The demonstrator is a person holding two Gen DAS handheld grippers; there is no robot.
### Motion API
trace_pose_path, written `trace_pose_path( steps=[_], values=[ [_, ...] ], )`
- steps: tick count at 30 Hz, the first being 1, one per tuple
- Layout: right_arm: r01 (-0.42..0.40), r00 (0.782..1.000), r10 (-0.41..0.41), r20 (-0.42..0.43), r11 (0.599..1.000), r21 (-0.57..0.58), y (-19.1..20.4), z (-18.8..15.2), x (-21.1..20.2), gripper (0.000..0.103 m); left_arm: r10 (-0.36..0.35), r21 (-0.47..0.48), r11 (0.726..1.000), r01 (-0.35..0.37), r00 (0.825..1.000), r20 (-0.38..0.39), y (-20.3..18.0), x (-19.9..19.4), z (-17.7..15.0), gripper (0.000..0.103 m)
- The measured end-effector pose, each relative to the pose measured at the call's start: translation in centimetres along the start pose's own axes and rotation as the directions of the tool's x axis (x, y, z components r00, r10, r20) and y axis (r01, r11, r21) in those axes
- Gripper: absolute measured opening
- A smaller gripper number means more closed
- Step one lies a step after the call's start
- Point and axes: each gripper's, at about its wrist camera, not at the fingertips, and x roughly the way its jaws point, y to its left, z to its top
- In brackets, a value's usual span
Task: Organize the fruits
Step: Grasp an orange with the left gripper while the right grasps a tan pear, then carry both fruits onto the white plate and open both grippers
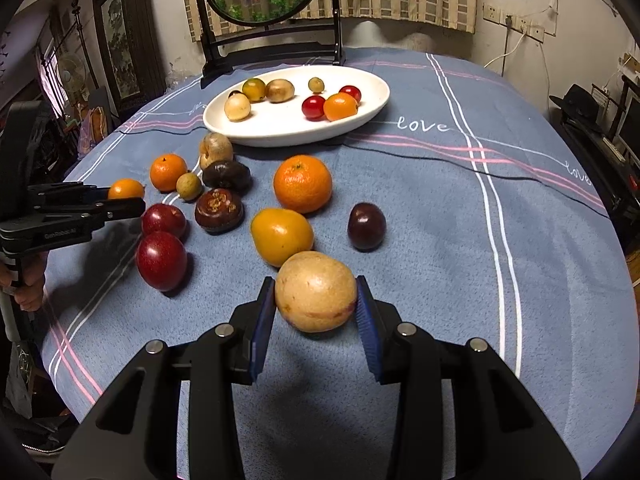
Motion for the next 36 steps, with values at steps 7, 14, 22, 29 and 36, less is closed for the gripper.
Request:
trace_pose_path(
  steps=[7, 14, 22, 29, 36],
  values=[
    [0.020, 1.000, -0.020, 0.024, 1.000, -0.009, -0.2, 1.6, -0.6, 0.040, 0.012, -0.009, 1.000, -0.011, 0.999, 0.043, -0.2, -1.5, 1.0, 0.035],
    [0.035, 0.998, -0.034, 0.046, 0.999, -0.031, -0.1, 3.9, -0.5, 0.040, 0.014, -0.028, 1.000, -0.012, 0.998, 0.063, -0.5, -1.4, 3.0, 0.035],
    [0.026, 0.997, -0.022, 0.068, 0.997, -0.068, 1.0, 8.2, 1.1, 0.040, 0.017, -0.039, 0.999, -0.014, 0.996, 0.090, -0.5, -0.4, 6.3, 0.035],
    [0.034, 0.997, -0.029, 0.076, 0.997, -0.065, 1.2, 11.9, 4.2, 0.040, 0.026, -0.090, 0.996, -0.018, 0.996, 0.081, 1.1, 2.2, 8.6, 0.035],
    [0.049, 0.997, -0.049, 0.059, 0.999, -0.008, 0.3, 14.3, 7.0, 0.040, 0.019, -0.128, 0.992, -0.012, 0.998, 0.055, 1.6, 5.1, 10.5, 0.035]
  ],
)
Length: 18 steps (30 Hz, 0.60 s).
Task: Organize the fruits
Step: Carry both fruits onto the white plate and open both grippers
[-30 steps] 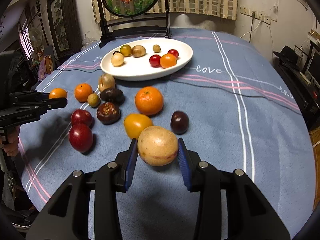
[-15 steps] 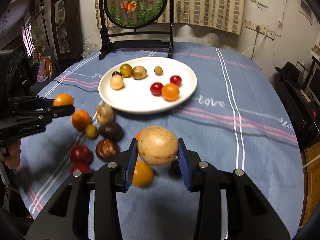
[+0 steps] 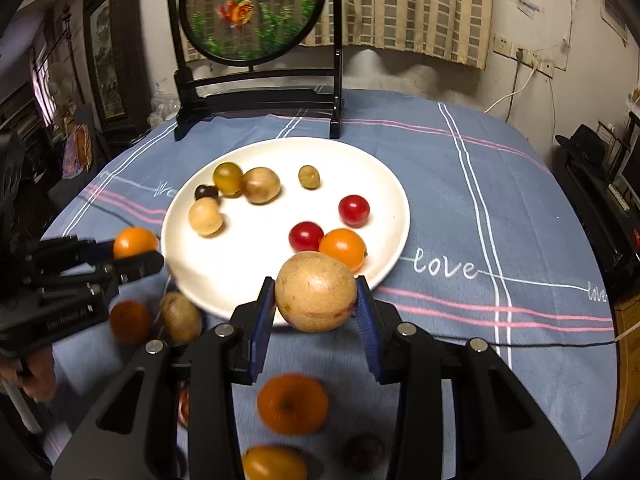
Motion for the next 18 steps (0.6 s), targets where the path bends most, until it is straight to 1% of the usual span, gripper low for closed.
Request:
trace_pose_path(
  steps=[4, 12, 15, 18],
  values=[
    [-0.015, 1.000, 0.016, -0.013, 1.000, 0.017, -0.2, 0.3, 1.0, 0.040, 0.004, 0.013, 1.000, -0.004, 1.000, -0.011, -0.2, 1.0, 0.4, 0.035],
    [-0.041, 0.998, 0.041, -0.051, 0.999, 0.009, 0.3, 0.2, 2.5, 0.040, 0.000, 0.015, 1.000, 0.000, 0.999, -0.047, -0.5, 3.1, 1.4, 0.035],
    [-0.059, 0.994, 0.060, -0.086, 0.998, 0.020, 0.4, 0.4, 3.7, 0.040, 0.011, 0.015, 1.000, -0.010, 0.997, -0.074, -0.8, 4.3, 1.7, 0.035],
    [-0.058, 0.991, 0.060, -0.122, 0.998, 0.016, 0.7, 0.2, 4.8, 0.040, 0.016, 0.019, 1.000, -0.014, 0.995, -0.098, -1.0, 5.4, 2.2, 0.035]
  ],
)
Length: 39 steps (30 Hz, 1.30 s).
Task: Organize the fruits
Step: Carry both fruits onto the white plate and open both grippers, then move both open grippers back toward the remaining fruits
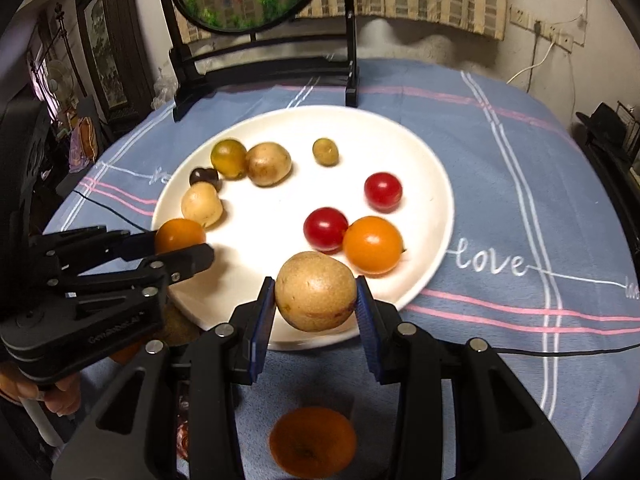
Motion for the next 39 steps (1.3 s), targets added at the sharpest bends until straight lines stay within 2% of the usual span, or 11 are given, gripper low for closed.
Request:
trace_pose_path(
  steps=[4, 7, 10, 13, 16, 19, 21, 26, 29, 34, 39],
  values=[
    [0.016, 1.000, -0.016, -0.008, 1.000, 0.006, -0.1, 0.3, 1.0, 0.040, 0.022, -0.002, 1.000, -0.022, 1.000, -0.021, -0.2, 1.1, 1.2, 0.035],
    [0.025, 1.000, -0.024, -0.007, 0.998, 0.050, -0.8, 0.9, 1.5, 0.045, 0.001, -0.019, 1.000, -0.002, 1.000, -0.017, -0.3, 1.3, 1.8, 0.036],
    [0.037, 0.999, -0.038, 0.023, 0.997, 0.072, -1.3, 1.1, 1.2, 0.049, -0.001, -0.032, 0.999, 0.001, 1.000, -0.001, -0.3, 1.0, 2.0, 0.047],
    [-0.012, 1.000, 0.010, 0.015, 0.994, 0.108, -1.9, 0.6, 0.3, 0.050, 0.028, -0.025, 0.999, -0.027, 0.998, 0.050, -0.2, -0.4, 1.8, 0.065],
    [-0.045, 0.998, 0.040, 0.043, 0.991, 0.124, -2.4, -0.1, -1.3, 0.050, 0.020, 0.000, 1.000, -0.020, 0.996, 0.091, -0.2, -2.5, 1.1, 0.068],
    [-0.056, 0.996, 0.046, 0.075, 0.989, 0.138, -2.9, -1.2, -3.3, 0.050, 0.039, 0.034, 0.998, -0.044, 0.990, 0.134, -0.2, -4.8, -0.3, 0.075],
    [-0.066, 0.995, 0.053, 0.087, 0.986, 0.152, -3.3, -1.9, -4.6, 0.050, 0.056, 0.047, 0.997, -0.063, 0.988, 0.146, 0.0, -6.2, -1.5, 0.075],
    [-0.044, 0.994, 0.028, 0.110, 0.989, 0.139, -3.4, -4.2, -7.3, 0.050, 0.033, -0.035, 0.999, -0.028, 0.988, 0.148, 1.7, -8.8, -4.2, 0.084],
    [-0.038, 0.994, 0.020, 0.110, 0.987, 0.157, -3.7, -5.9, -8.4, 0.050, 0.060, -0.052, 0.997, -0.052, 0.984, 0.169, 2.2, -9.9, -5.8, 0.085],
    [-0.038, 0.995, 0.021, 0.102, 0.985, 0.168, -3.6, -8.5, -9.6, 0.050, 0.078, -0.065, 0.996, -0.069, 0.984, 0.157, 2.7, -10.6, -8.4, 0.085],
    [-0.007, 0.996, -0.007, 0.091, 0.988, 0.151, -3.3, -10.7, -10.6, 0.050, 0.134, -0.058, 0.990, -0.126, 0.976, 0.170, 2.8, -11.3, -11.7, 0.086]
  ],
)
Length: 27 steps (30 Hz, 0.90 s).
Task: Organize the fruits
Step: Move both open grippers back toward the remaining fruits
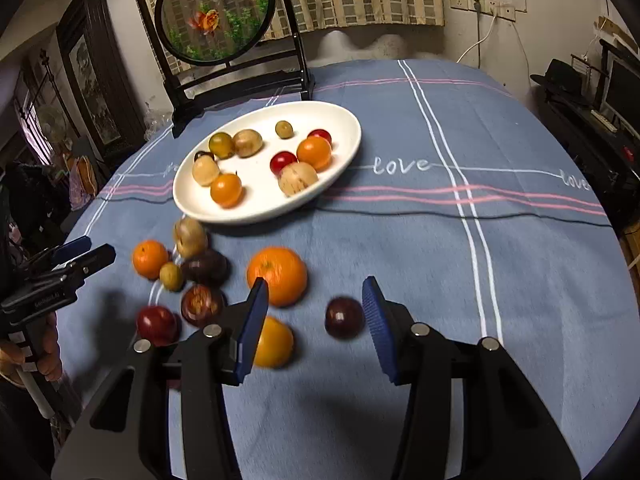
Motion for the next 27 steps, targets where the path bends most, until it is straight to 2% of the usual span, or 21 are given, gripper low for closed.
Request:
trace_pose_path(
  steps=[4, 13, 27],
  values=[
    [-0.003, 1.000, 0.003, -0.008, 1.000, 0.005, 0.1, -1.3, -0.5, 0.050, 0.008, -0.005, 1.000, -0.008, 1.000, -0.014, 0.4, -0.6, -1.9, 0.086],
    [-0.013, 0.998, 0.010, -0.056, 0.999, -0.050, 2.4, -3.7, 0.5, 0.050, 0.000, -0.010, 1.000, 0.000, 1.000, -0.023, 0.8, -1.5, -3.3, 0.086],
    [0.052, 0.990, -0.061, -0.126, 0.996, -0.069, 4.2, -2.9, 4.9, 0.050, -0.005, -0.006, 1.000, 0.005, 0.999, -0.052, 1.2, -0.7, -3.7, 0.086]
  ],
)
